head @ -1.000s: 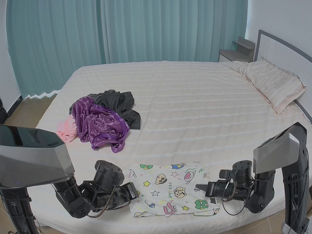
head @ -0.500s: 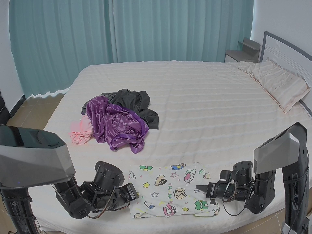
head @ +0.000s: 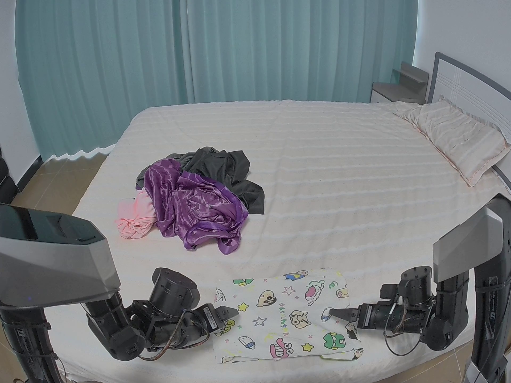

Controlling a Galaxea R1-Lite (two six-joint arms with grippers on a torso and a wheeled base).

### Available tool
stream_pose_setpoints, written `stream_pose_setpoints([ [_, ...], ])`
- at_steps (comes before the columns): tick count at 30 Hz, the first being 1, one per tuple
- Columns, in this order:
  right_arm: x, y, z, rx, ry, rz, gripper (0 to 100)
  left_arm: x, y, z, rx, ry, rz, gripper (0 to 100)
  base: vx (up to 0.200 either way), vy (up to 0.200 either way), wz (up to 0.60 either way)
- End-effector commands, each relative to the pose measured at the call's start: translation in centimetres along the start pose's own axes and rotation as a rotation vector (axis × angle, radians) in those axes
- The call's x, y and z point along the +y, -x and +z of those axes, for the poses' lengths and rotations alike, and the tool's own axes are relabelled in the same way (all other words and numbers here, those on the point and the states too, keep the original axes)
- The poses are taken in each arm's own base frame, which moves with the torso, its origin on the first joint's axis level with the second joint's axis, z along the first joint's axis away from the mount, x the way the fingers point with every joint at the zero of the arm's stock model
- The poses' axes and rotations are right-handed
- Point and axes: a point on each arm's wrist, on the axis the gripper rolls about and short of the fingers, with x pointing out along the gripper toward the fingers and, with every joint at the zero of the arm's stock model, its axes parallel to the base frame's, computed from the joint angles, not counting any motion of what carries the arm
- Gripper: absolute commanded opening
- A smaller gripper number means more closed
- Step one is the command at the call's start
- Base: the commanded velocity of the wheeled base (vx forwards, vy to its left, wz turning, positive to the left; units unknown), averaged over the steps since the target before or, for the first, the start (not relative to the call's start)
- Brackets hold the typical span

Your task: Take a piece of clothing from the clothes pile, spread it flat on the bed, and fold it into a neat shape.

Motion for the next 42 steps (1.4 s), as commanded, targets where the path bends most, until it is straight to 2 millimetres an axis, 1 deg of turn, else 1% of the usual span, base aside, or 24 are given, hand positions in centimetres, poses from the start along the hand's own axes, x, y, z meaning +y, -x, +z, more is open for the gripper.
stream_pose_setpoints([
  [1,-0.4,3.4,-0.3,0.001,-0.032,-0.043,100,0.4,1.8,0.4,-0.024,0.066,-0.03,100,0.0,0.0,0.0],
  [3,-0.3,4.1,-1.1,0.038,-0.033,-0.055,100,0.4,2.6,0.7,-0.043,0.104,-0.071,100,0.0,0.0,0.0],
  [7,0.4,4.1,-1.3,0.047,-0.025,-0.041,100,0.9,3.3,1.0,-0.077,0.128,-0.1,100,0.0,0.0,0.0],
  [9,0.7,4.0,-1.5,0.06,-0.013,-0.032,100,1.2,3.3,0.9,-0.075,0.133,-0.092,100,0.0,0.0,0.0],
  [12,1.6,3.8,-2.1,0.087,0.018,-0.011,100,1.4,3.4,0.9,-0.076,0.137,-0.087,100,0.0,0.0,0.0],
  [16,2.2,3.7,-2.8,0.115,0.038,-0.035,100,1.5,3.4,0.9,-0.073,0.139,-0.081,100,0.0,0.0,0.0],
  [21,2.3,4.2,-2.9,0.139,0.035,-0.056,100,1.6,3.4,0.8,-0.071,0.139,-0.077,100,0.0,0.0,0.0],
  [24,3.0,5.0,-2.8,0.148,0.045,-0.045,100,1.7,3.4,0.7,-0.067,0.14,-0.071,100,0.0,0.0,0.0],
  [28,3.4,5.1,-2.9,0.148,0.057,-0.033,100,1.7,3.4,0.7,-0.066,0.139,-0.071,100,0.0,0.0,0.0],
  [29,3.3,4.9,-3.1,0.161,0.057,-0.036,0,1.7,3.4,0.7,-0.067,0.138,-0.073,100,0.0,0.0,0.0],
  [35,2.3,3.9,-4.5,0.244,0.041,-0.087,0,1.7,3.4,0.8,-0.069,0.139,-0.075,100,0.0,0.0,0.0],
  [38,2.2,3.9,-4.5,0.247,0.038,-0.09,0,1.7,3.4,0.9,-0.073,0.141,-0.076,100,0.0,0.0,0.0],
  [42,2.5,4.2,-4.1,0.224,0.037,-0.083,0,1.7,3.4,0.9,-0.074,0.143,-0.074,100,0.0,0.0,0.0],
])
